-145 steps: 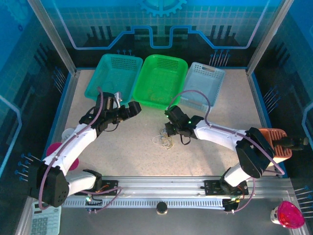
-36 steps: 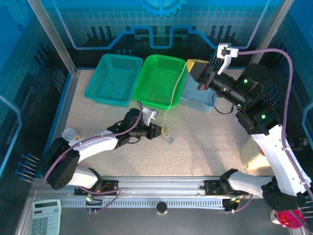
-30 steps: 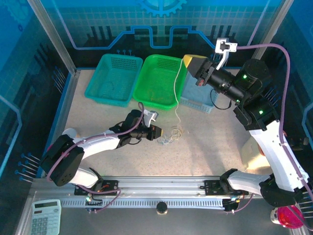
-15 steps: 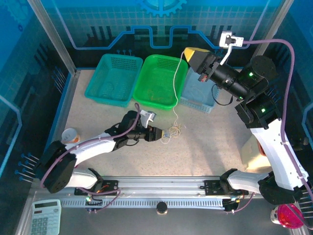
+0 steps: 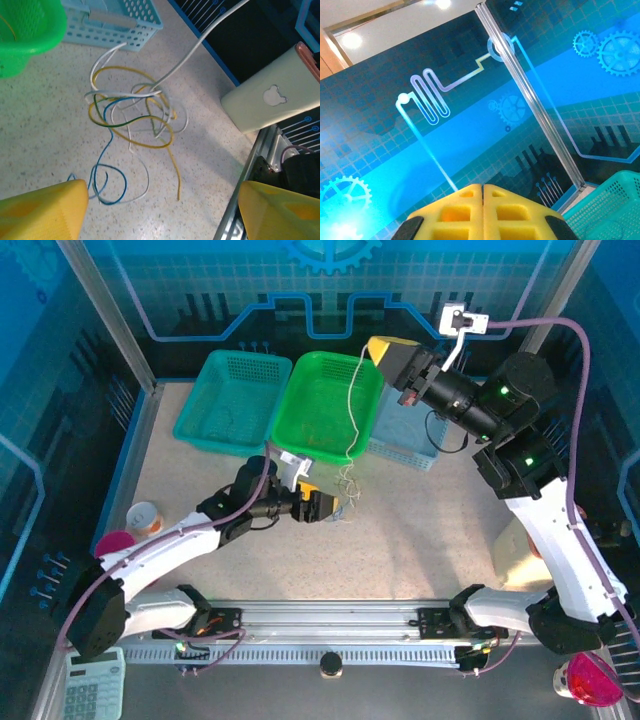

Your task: Untangle the cables

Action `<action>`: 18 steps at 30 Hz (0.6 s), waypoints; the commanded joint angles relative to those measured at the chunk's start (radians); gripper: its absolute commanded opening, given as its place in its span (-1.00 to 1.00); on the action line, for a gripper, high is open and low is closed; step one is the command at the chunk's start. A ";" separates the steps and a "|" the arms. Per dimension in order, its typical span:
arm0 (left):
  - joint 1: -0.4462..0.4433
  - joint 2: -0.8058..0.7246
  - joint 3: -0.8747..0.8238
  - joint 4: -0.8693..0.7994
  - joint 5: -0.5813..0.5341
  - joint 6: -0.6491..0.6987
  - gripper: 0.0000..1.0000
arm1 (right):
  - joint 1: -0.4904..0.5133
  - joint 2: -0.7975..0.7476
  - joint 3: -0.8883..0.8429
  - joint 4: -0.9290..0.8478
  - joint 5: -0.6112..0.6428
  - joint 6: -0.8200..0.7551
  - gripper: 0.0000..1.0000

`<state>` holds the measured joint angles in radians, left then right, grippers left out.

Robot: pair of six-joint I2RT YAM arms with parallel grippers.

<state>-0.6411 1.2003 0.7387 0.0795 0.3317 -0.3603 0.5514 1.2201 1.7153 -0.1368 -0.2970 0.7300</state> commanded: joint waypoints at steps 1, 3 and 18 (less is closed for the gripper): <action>-0.008 0.033 0.057 0.004 -0.031 0.045 0.62 | 0.029 0.008 0.015 0.040 -0.012 0.005 -1.00; -0.008 0.056 0.081 0.013 -0.036 0.054 0.64 | 0.043 0.009 0.014 0.042 -0.013 0.002 -1.00; -0.050 0.252 0.107 0.133 -0.004 0.028 0.20 | 0.102 0.057 0.110 0.025 0.004 -0.021 -1.00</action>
<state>-0.6735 1.4361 0.8608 0.1631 0.3092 -0.3412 0.6415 1.2739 1.7714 -0.1341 -0.2962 0.7277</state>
